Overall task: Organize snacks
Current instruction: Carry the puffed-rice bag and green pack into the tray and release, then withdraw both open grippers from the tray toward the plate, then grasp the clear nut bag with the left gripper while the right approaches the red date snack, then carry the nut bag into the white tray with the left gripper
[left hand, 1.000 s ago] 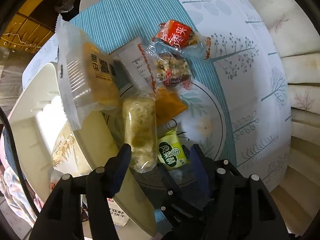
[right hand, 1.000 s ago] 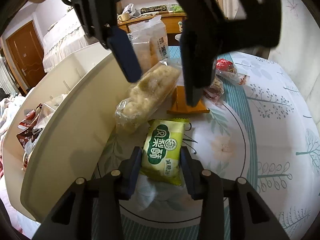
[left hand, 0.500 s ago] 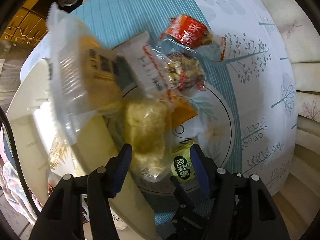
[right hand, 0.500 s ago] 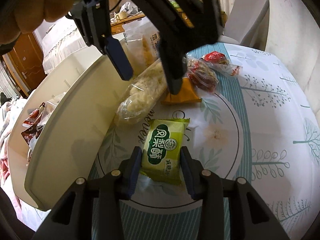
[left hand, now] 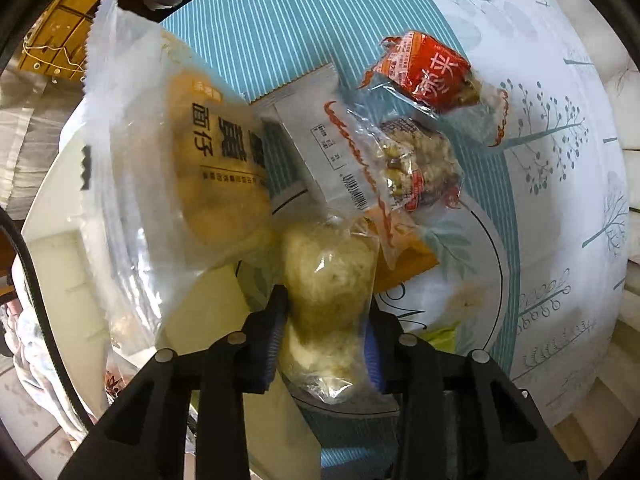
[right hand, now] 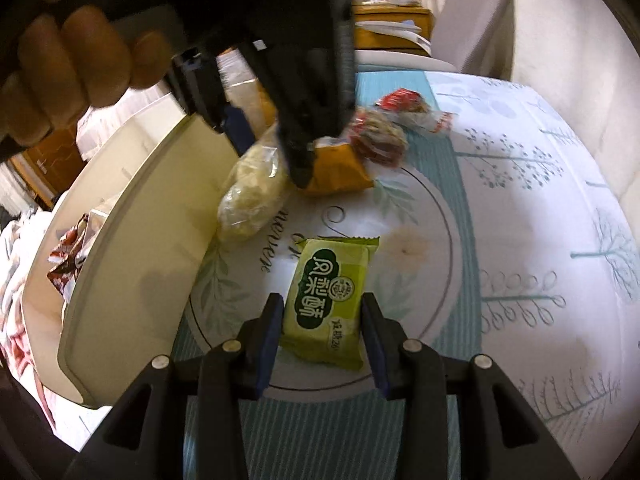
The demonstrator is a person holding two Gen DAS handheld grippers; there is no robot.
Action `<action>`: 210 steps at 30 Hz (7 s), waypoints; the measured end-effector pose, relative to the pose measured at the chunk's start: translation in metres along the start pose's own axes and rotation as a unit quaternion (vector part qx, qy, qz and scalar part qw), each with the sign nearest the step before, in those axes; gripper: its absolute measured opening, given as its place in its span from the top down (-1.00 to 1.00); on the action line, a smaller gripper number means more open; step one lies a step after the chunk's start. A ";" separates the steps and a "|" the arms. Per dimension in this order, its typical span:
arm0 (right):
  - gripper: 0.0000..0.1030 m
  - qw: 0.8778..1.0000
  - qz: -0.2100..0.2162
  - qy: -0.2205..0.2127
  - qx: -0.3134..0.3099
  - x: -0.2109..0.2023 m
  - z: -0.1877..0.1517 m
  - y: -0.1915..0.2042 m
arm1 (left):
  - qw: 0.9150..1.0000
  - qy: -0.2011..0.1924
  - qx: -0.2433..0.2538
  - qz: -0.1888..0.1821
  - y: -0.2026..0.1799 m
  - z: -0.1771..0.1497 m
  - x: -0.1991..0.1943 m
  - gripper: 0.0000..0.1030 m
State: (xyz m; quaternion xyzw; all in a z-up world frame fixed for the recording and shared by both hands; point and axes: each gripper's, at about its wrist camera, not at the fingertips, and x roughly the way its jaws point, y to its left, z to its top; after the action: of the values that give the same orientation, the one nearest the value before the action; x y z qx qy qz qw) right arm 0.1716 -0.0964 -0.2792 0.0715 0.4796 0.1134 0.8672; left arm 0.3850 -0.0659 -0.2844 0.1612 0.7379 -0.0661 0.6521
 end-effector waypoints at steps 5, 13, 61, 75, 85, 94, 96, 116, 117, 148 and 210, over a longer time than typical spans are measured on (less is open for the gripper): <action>0.24 1.000 -0.005 0.004 0.019 -0.008 -0.004 -0.006 | 1.000 0.005 -0.012 -0.025 0.022 -0.010 -0.006 0.44; 0.24 0.999 -0.009 0.005 0.033 -0.026 -0.002 -0.004 | 0.997 -0.013 -0.016 -0.070 0.040 -0.052 -0.040 0.44; 0.23 0.995 0.003 -0.077 -0.060 -0.124 -0.001 0.205 | 0.920 -0.286 -0.106 -0.246 0.249 -0.302 -0.087 0.14; -0.33 0.999 -0.012 -0.035 0.011 -0.115 -0.015 0.183 | 0.927 -0.278 -0.104 -0.228 0.237 -0.308 -0.078 -0.56; -0.36 0.996 -0.007 -0.024 0.080 -0.127 -0.013 0.116 | 0.920 -0.287 -0.134 -0.232 0.194 -0.317 -0.087 -0.65; -0.51 0.992 0.005 0.022 0.122 -0.130 -0.010 0.036 | 0.921 -0.286 -0.163 -0.208 0.129 -0.316 -0.096 -0.66; -0.51 0.991 0.011 0.038 0.128 -0.128 -0.008 0.017 | 0.921 -0.287 -0.176 -0.198 0.113 -0.314 -0.097 -0.66; -0.52 0.976 0.087 0.115 0.164 -0.115 0.063 -0.097 | 0.928 -0.302 -0.173 -0.136 0.001 -0.236 -0.121 -0.66; -0.52 0.975 0.088 0.115 0.166 -0.113 0.069 -0.100 | 0.929 -0.303 -0.169 -0.132 -0.002 -0.230 -0.121 -0.66; -0.52 0.970 0.095 0.148 0.166 0.041 0.187 -0.153 | 0.903 -0.389 -0.179 -0.005 -0.036 -0.053 -0.040 -0.65; 0.64 0.974 0.070 0.206 0.061 0.060 0.175 -0.101 | 0.916 -0.337 -0.191 -0.108 -0.008 -0.108 -0.029 0.76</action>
State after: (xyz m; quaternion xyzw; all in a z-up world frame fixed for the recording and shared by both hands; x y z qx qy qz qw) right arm 0.3641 -0.1803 -0.2590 0.1323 0.6479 0.1566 0.7337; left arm 0.2835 -0.0447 -0.2412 -0.0785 0.4856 -0.0443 0.8695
